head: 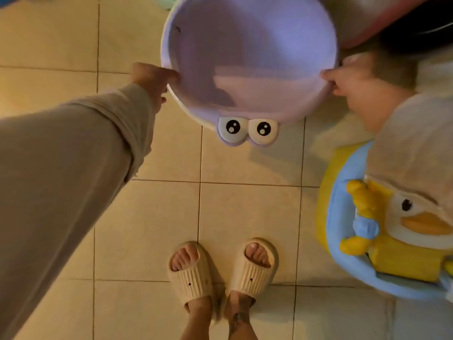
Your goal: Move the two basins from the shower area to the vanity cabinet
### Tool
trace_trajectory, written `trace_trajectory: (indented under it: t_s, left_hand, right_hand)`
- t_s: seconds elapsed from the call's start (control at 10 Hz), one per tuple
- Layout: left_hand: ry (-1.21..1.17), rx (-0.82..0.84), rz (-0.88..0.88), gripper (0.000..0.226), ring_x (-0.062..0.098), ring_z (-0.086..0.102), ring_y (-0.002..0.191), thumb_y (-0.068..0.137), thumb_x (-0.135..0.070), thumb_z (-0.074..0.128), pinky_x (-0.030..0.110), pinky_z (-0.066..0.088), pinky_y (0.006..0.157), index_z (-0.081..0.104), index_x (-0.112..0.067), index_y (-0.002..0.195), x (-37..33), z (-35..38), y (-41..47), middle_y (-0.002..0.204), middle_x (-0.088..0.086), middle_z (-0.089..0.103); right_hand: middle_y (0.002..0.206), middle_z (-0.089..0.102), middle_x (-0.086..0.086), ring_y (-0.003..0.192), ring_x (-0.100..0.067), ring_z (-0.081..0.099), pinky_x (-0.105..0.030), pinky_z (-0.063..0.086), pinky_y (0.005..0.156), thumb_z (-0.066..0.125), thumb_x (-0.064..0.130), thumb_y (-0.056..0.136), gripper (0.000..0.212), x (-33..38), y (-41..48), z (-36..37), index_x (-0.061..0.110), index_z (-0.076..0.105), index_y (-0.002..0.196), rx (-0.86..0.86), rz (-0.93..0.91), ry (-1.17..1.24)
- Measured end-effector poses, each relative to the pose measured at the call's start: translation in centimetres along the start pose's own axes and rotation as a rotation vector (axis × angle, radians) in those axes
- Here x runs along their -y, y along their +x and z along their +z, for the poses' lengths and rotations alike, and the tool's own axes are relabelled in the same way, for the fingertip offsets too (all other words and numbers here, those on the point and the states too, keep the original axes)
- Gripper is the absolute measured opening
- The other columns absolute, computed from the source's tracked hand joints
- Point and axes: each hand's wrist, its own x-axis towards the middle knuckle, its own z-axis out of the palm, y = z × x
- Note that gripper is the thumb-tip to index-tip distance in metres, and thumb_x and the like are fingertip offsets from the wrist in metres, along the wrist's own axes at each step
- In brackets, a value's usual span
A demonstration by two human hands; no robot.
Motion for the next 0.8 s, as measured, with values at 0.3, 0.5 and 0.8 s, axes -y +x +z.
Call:
trace_trajectory:
  t_s: [0.3,0.5,0.8]
  left_hand:
    - [-0.093,-0.17,0.269,0.052,0.013,0.061,0.099,0.076,-0.018,0.065,0.026,0.048,0.081,0.059,-0.014,0.127,3.2,2.8,6.0,0.109,-0.005,0.062]
    - [-0.059,-0.182,0.293,0.078,0.016,0.047,0.131,0.076,-0.016,0.061,0.025,0.04,0.107,0.031,-0.015,0.148,3.7,3.3,5.9,0.145,0.002,0.048]
    - [0.114,0.025,0.052,0.03,0.015,0.056,0.064,0.089,-0.013,0.052,0.026,0.045,0.056,0.057,-0.009,0.118,7.3,1.1,-2.3,0.092,0.006,0.062]
  right_hand:
    - [0.128,0.063,-0.007,0.106,-0.016,0.061,-0.021,0.047,0.089,0.062,0.017,0.082,0.044,-2.0,4.4,5.3,0.007,0.058,0.124,-0.19,-0.188,0.025]
    - [0.131,0.061,-0.007,0.117,-0.02,0.059,-0.018,0.041,0.08,0.058,0.022,0.087,0.042,-2.4,4.4,5.1,0.008,0.056,0.127,-0.189,-0.203,-0.046]
    - [0.111,0.067,-0.019,0.106,-0.032,0.061,-0.037,0.043,0.093,0.056,0.021,0.088,0.026,-8.9,-7.7,0.2,0.004,0.065,0.106,0.02,-0.192,-0.324]
